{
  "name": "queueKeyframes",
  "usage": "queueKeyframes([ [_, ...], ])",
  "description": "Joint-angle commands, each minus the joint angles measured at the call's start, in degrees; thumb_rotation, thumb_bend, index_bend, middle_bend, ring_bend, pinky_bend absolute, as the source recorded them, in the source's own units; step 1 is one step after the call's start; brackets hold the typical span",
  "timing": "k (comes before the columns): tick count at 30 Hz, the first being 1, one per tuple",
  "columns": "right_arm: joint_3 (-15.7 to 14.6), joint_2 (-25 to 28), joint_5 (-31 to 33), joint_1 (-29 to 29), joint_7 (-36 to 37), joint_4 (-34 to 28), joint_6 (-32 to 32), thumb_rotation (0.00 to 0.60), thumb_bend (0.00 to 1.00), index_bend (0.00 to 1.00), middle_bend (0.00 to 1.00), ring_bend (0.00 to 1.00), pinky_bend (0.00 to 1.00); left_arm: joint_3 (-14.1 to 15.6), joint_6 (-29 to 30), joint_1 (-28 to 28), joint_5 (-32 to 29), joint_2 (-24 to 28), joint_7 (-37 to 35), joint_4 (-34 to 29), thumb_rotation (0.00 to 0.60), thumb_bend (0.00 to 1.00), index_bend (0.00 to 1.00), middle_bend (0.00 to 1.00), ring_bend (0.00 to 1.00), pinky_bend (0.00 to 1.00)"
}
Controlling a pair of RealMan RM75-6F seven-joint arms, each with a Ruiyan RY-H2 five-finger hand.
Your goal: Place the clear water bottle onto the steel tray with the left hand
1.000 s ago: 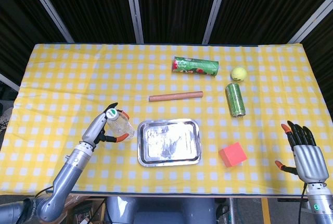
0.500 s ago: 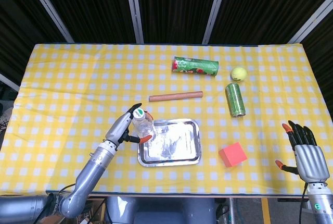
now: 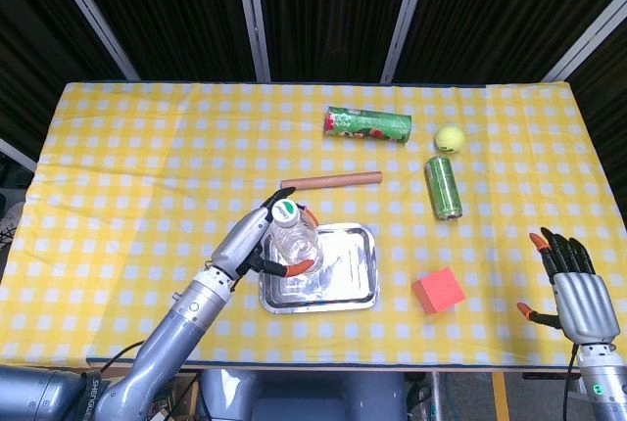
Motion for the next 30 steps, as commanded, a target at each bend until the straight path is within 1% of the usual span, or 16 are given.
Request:
queueKeyframes([
  [1, -0.01, 0.12, -0.16, -0.03, 0.19, -0.03, 0.12, 0.600, 0.18, 0.00, 0.02, 0.00, 0.00, 1.45, 0.61, -0.83, -1.35, -0.41, 0.36, 0.60, 0.600, 0.37, 0.54, 0.45, 0.02, 0.02],
  [3, -0.04, 0.20, -0.17, -0.06, 0.56, -0.08, 0.12, 0.600, 0.18, 0.00, 0.02, 0.00, 0.00, 3.54, 0.16, -0.38, -0.25, -0.75, 0.01, 3.08, 0.600, 0.37, 0.54, 0.45, 0.02, 0.02],
  [7, -0.12, 0.40, -0.54, -0.13, 1.23, -0.09, 0.36, 0.600, 0.18, 0.00, 0.02, 0.00, 0.00, 7.97, -1.86, 1.18, 1.44, -2.14, -2.48, 10.47, 0.600, 0.37, 0.54, 0.45, 0.02, 0.02],
  [8, -0.09, 0.49, -0.63, -0.17, 1.77, -0.23, 0.50, 0.600, 0.18, 0.00, 0.02, 0.00, 0.00, 10.41, -3.28, 2.13, 1.10, -2.82, -3.73, 14.85, 0.600, 0.37, 0.54, 0.45, 0.02, 0.02],
  [9, -0.09, 0.60, -0.65, -0.19, 2.15, -0.24, 0.51, 0.600, 0.18, 0.00, 0.02, 0.00, 0.00, 11.22, -4.43, 2.51, 2.15, -3.52, -5.05, 17.64, 0.600, 0.37, 0.54, 0.45, 0.02, 0.02],
  [11, -0.06, 0.71, -0.65, -0.20, 2.48, -0.15, 0.55, 0.600, 0.18, 0.00, 0.02, 0.00, 0.00, 11.84, -5.69, 3.13, 4.05, -4.34, -7.20, 20.66, 0.600, 0.37, 0.54, 0.45, 0.02, 0.02],
  [15, -0.06, 0.73, -0.77, -0.19, 2.76, 0.00, 0.62, 0.600, 0.18, 0.00, 0.02, 0.00, 0.00, 11.34, -6.51, 3.68, 6.40, -5.22, -9.80, 22.76, 0.600, 0.37, 0.54, 0.45, 0.02, 0.02],
  [19, -0.09, 0.68, -0.90, -0.08, 2.63, 0.01, 0.50, 0.600, 0.18, 0.00, 0.02, 0.00, 0.00, 10.22, -5.25, 3.37, 8.79, -5.67, -9.38, 21.14, 0.600, 0.37, 0.54, 0.45, 0.02, 0.02],
  [23, -0.18, 0.56, -0.79, 0.04, 2.30, 0.09, 0.15, 0.600, 0.18, 0.00, 0.02, 0.00, 0.00, 8.34, -3.58, 2.35, 9.13, -5.40, -6.99, 16.07, 0.600, 0.37, 0.54, 0.45, 0.02, 0.02],
  [27, -0.25, 0.49, -0.83, 0.02, 2.20, 0.10, 0.16, 0.600, 0.18, 0.00, 0.02, 0.00, 0.00, 6.39, -1.71, 1.03, 7.76, -4.63, -3.51, 10.16, 0.600, 0.40, 0.54, 0.46, 0.02, 0.02],
  [30, -0.30, 0.45, -0.95, 0.01, 2.11, 0.08, 0.22, 0.600, 0.18, 0.00, 0.02, 0.00, 0.00, 3.35, 2.49, -0.93, 5.17, -4.09, 1.94, 4.24, 0.600, 0.41, 0.55, 0.46, 0.02, 0.02],
])
